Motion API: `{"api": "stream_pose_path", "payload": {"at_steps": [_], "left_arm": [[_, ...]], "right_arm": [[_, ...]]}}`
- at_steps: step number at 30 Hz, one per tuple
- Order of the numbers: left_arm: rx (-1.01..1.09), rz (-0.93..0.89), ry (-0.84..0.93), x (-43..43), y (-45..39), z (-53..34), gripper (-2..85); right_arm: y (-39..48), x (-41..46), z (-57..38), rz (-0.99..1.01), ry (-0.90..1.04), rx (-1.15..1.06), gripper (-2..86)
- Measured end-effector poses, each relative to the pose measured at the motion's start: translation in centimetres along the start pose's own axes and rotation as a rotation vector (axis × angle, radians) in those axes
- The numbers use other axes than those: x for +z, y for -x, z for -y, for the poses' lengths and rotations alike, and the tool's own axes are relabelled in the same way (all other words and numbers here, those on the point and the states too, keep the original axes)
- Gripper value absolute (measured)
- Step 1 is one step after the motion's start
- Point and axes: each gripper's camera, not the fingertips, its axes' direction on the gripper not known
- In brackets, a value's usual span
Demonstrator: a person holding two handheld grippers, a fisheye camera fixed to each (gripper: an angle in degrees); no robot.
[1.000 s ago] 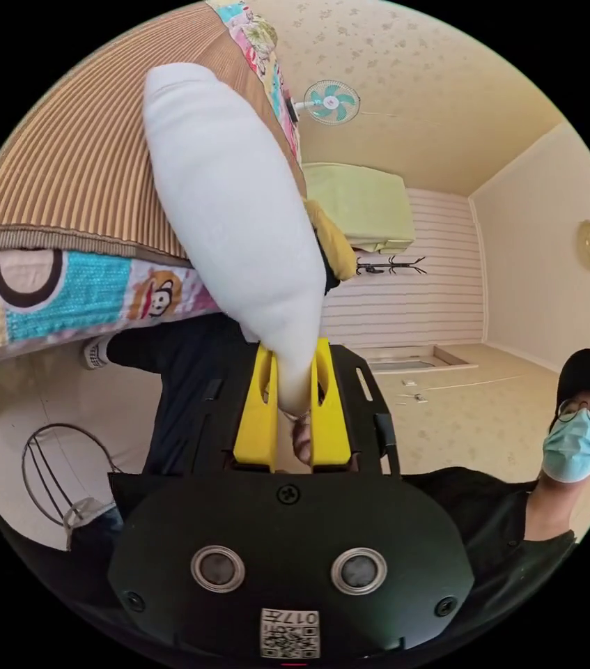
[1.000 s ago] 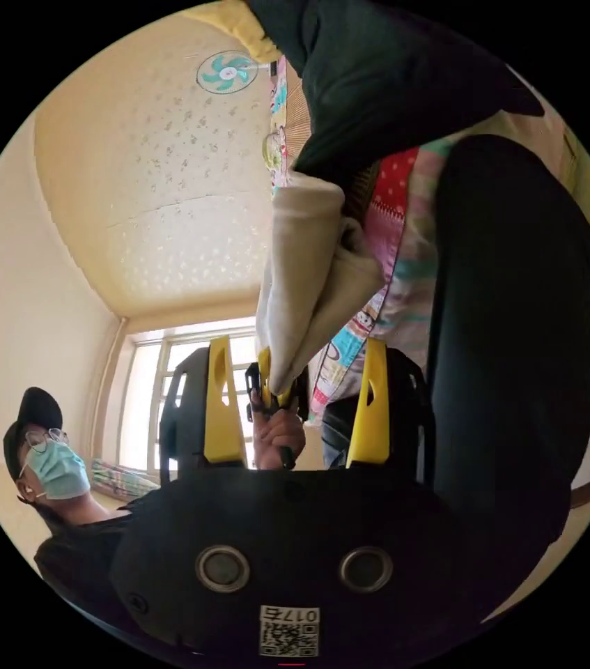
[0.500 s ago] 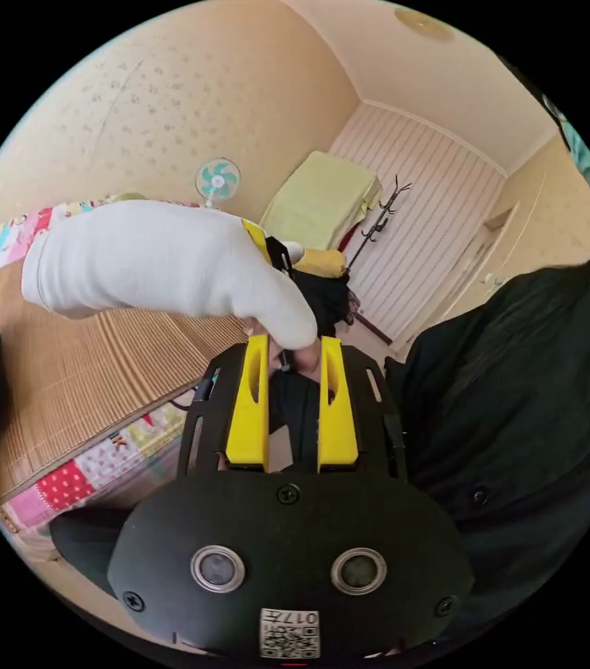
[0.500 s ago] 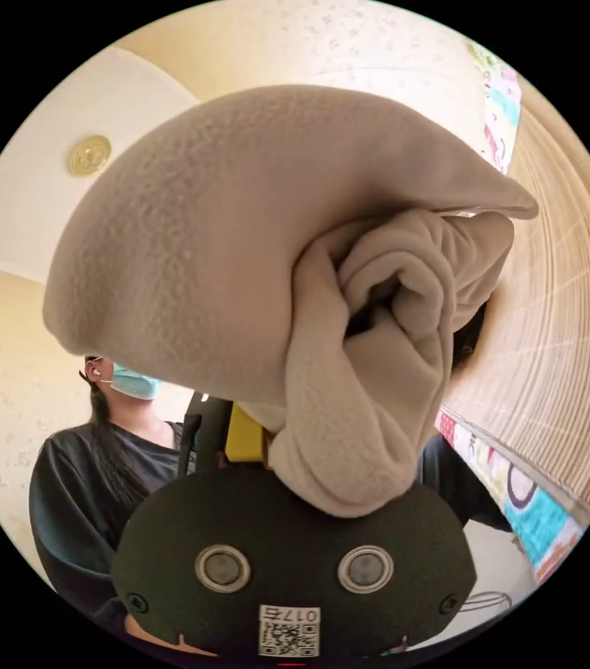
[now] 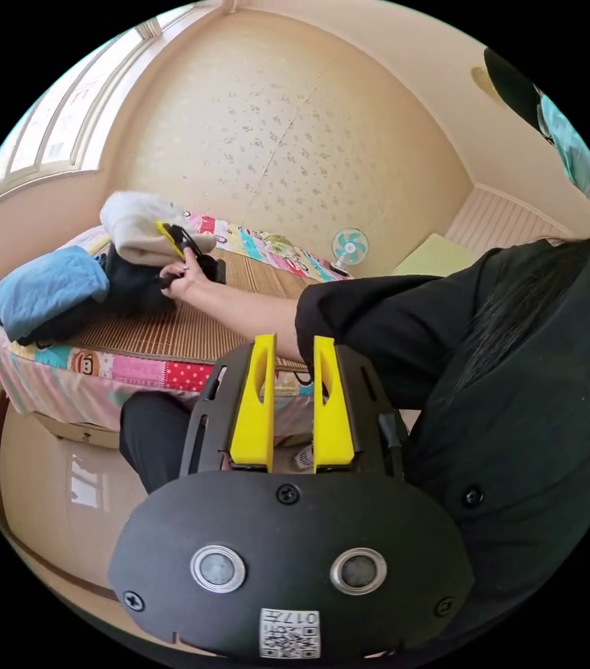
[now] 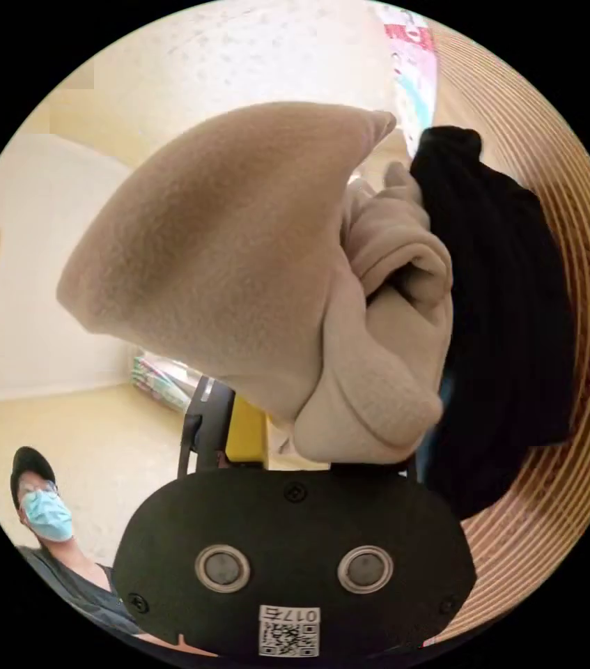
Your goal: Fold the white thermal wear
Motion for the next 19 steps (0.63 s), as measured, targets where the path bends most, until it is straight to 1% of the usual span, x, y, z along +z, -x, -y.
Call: {"api": "stream_pose_path", "payload": {"at_steps": [1, 3, 6, 8, 9, 11, 12, 14, 15, 16, 17, 18, 19], "left_arm": [[-0.027, -0.008, 0.004, -0.2, 0.4, -0.3, 9.1], [-0.055, -0.011, 0.004, -0.3, 0.9, -0.7, 9.7], [-0.068, 0.004, 0.014, 0.8, 1.6, -1.2, 10.1], [-0.040, 0.008, 0.076, 3.3, 1.8, -0.7, 10.1], [-0.025, 0.019, 0.102, 4.1, 1.6, -0.4, 10.1], [0.098, 0.133, 0.221, 8.0, -0.3, 0.9, 9.8], [0.148, 0.172, 0.244, 9.0, -1.2, 1.2, 9.7], [0.347, 0.340, 0.291, 13.3, -5.0, 2.0, 8.9], [0.383, 0.367, 0.292, 14.2, -5.9, 2.1, 8.7], [0.436, 0.391, 0.286, 16.1, -7.7, 2.5, 8.4], [0.449, 0.354, 0.278, 17.6, -9.1, 3.1, 8.0], [0.438, 0.311, 0.275, 18.3, -9.7, 3.4, 7.8], [0.395, 0.185, 0.268, 19.4, -10.6, 4.3, 6.6]], "right_arm": [[-1.5, -1.1, -1.0, 0.025, 0.011, -0.026, 12.0], [-1.7, -3.3, -2.9, 0.050, 0.055, -0.107, 13.5], [0.3, -8.7, -7.3, -0.051, 0.194, -0.225, 14.2], [3.3, -15.0, -11.7, -0.166, 0.276, -0.344, 12.9], [4.2, -16.7, -12.7, -0.204, 0.283, -0.369, 12.5], [8.6, -24.1, -16.5, -0.380, 0.282, -0.480, 11.2], [9.8, -25.8, -17.3, -0.448, 0.266, -0.499, 10.9], [14.6, -32.4, -20.4, -0.846, 0.139, -0.535, 10.0], [15.7, -33.9, -21.1, -0.949, 0.092, -0.533, 9.8], [17.7, -36.9, -22.4, -1.141, -0.017, -0.511, 9.3], [19.5, -40.1, -23.6, -1.308, -0.182, -0.447, 9.0], [20.3, -41.8, -24.3, -1.370, -0.277, -0.405, 8.9], [21.7, -45.1, -25.7, -1.439, -0.467, -0.321, 9.1]]}}
